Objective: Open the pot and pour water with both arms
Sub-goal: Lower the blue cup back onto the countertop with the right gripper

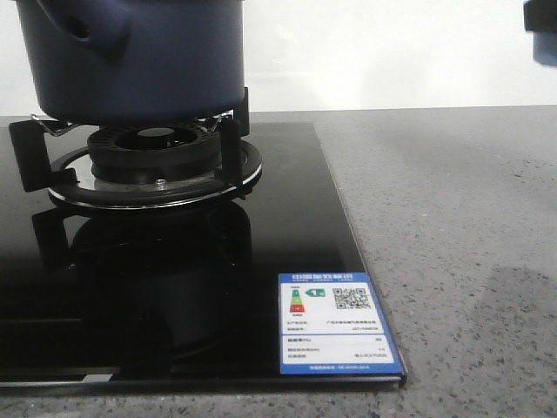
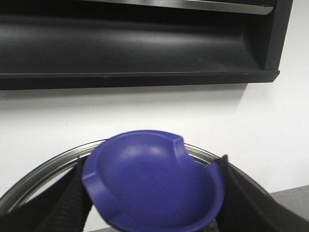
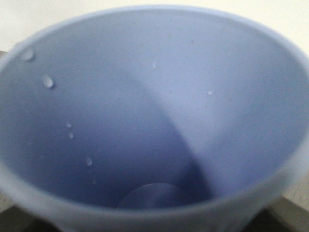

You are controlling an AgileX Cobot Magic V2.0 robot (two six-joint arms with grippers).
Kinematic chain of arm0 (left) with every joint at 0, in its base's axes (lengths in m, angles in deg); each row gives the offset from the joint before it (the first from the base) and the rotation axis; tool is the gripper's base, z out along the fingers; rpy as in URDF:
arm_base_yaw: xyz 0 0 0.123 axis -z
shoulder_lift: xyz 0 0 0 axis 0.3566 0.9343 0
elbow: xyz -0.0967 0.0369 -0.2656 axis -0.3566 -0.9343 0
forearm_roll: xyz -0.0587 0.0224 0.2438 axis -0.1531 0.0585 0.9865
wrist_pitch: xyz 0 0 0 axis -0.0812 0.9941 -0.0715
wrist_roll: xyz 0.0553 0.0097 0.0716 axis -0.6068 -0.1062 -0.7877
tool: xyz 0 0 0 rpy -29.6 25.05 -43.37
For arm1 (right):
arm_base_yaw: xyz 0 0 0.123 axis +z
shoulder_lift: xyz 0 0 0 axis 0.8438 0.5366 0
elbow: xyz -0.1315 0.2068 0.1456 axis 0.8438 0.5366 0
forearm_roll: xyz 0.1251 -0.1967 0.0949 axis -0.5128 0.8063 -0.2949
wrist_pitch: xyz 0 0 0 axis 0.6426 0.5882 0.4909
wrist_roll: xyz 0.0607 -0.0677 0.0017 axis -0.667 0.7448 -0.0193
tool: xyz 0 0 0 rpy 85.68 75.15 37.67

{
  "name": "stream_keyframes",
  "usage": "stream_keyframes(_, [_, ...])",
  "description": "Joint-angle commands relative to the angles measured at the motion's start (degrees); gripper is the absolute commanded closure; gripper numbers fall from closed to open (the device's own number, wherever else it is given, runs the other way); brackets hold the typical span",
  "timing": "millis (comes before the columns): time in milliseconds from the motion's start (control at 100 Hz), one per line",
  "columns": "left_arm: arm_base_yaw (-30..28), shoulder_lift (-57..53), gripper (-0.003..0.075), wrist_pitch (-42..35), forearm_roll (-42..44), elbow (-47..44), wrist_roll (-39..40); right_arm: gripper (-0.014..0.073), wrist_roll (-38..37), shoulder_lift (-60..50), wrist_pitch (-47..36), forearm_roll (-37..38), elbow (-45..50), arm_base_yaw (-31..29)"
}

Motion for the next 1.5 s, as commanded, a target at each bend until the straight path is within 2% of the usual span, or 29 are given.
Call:
stream_keyframes(0, [-0.1,-0.8,0.0317,-6.2,0.2,2.1,0.0,0.0226,0.0,1.1,-7.5,-2.0,0.1,-2.2])
stream_keyframes(410, [-0.1,-0.8,0.0317,-6.2,0.2,2.1,0.0,0.0226,5.9,10.6,-9.5,-2.0,0.7,-3.2])
stream_keyframes(1200, [-0.1,-0.8,0.0317,-6.2,0.2,2.1,0.0,0.0223,6.0,13.8,-9.4,-1.9,0.7,-3.2])
stream_keyframes(1290, [-0.1,-0.8,0.0317,-6.2,0.2,2.1,0.0,0.0181,6.0,13.8,-9.3,-1.9,0.7,-3.2])
stream_keyframes(1420, [-0.1,-0.8,0.0317,-6.2,0.2,2.1,0.0,0.0004,4.3,13.8,-9.3,-1.8,0.8,-3.2])
stream_keyframes(1490, [-0.1,-0.8,0.0317,-6.2,0.2,2.1,0.0,-0.0045,0.9,13.6,-9.3,-1.8,1.2,-3.2])
